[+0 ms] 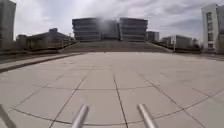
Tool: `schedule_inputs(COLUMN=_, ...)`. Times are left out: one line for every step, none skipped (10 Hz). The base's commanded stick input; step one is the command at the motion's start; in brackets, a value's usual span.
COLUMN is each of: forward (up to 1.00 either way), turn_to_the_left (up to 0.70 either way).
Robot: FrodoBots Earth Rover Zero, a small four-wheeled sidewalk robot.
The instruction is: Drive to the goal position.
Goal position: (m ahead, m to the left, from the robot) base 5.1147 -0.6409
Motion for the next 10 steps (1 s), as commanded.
schedule_inputs(forward=1.0, turn_to_the_left=0.0)
schedule_inputs(forward=1.0, turn_to_the_left=0.0)
schedule_inputs(forward=1.0, turn_to_the_left=0.0)
schedule_inputs(forward=1.0, turn_to_the_left=0.0)
schedule_inputs(forward=1.0, turn_to_the_left=0.0)
schedule_inputs(forward=1.0, turn_to_the_left=0.0)
schedule_inputs(forward=1.0, turn_to_the_left=0.0)
schedule_inputs(forward=1.0, turn_to_the_left=-0.27)
schedule_inputs(forward=1.0, turn_to_the_left=-0.27)
schedule_inputs(forward=1.0, turn_to_the_left=-0.27)
